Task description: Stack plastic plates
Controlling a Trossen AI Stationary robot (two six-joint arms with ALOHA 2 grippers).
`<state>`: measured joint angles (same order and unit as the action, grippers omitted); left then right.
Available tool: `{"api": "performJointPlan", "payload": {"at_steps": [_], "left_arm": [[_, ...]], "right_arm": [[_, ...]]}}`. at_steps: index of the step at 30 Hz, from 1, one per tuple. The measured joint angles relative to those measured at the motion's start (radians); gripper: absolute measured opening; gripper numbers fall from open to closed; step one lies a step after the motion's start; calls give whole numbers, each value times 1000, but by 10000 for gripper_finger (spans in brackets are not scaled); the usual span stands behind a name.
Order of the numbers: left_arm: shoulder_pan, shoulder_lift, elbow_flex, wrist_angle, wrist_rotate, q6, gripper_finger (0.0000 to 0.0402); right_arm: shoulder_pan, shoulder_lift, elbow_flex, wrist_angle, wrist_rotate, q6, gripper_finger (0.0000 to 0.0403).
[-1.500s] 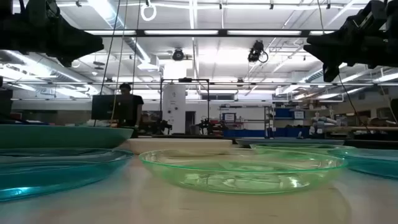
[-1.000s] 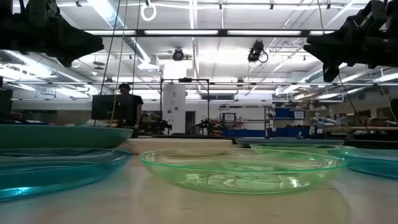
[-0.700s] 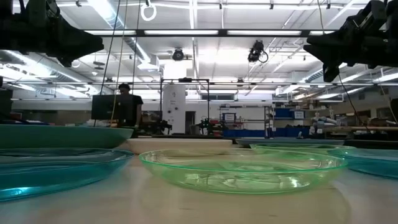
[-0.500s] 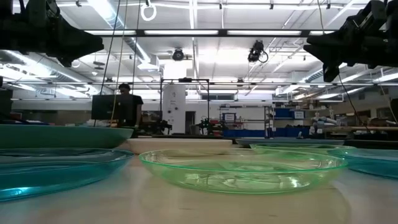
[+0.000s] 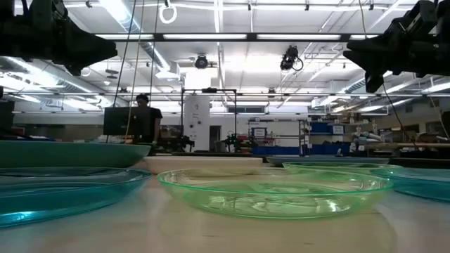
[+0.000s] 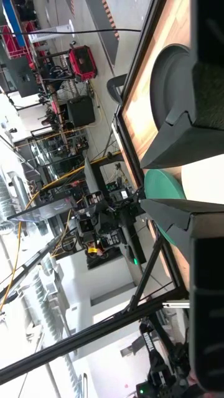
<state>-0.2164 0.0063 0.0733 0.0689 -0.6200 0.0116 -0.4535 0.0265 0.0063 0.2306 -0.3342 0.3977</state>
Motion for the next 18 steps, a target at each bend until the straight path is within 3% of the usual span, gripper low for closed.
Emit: {"api": "performJointPlan", "payload": {"at_steps": [12, 18], "left_arm": [[0, 0, 0, 1, 0, -6, 142], [0, 0, 0, 53, 0, -111, 142]], "right_arm": [[0, 0, 0, 0, 0, 0, 98], [0, 0, 0, 0, 0, 0, 98]]}}
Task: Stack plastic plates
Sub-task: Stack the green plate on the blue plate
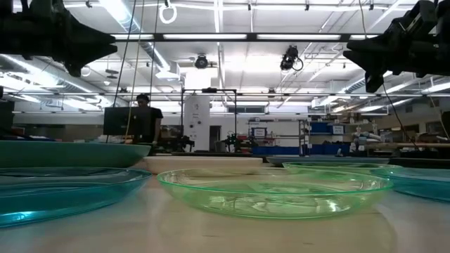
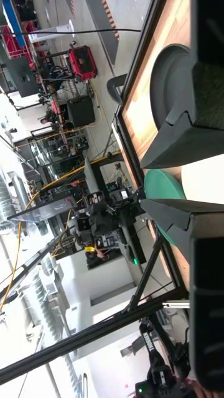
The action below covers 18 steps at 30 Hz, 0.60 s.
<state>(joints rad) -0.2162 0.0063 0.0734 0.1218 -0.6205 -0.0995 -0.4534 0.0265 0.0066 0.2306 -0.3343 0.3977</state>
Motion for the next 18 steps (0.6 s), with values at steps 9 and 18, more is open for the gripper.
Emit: {"api": "performJointPlan", "payload": {"at_steps": [9, 18], "left_arm": [[0, 0, 0, 146, 5, -85, 142], [0, 138, 0, 138, 161, -228, 142]], "right_arm": [[-1, 1, 0, 73, 103, 2, 98], [0, 0, 0, 195, 112, 202, 98]]}}
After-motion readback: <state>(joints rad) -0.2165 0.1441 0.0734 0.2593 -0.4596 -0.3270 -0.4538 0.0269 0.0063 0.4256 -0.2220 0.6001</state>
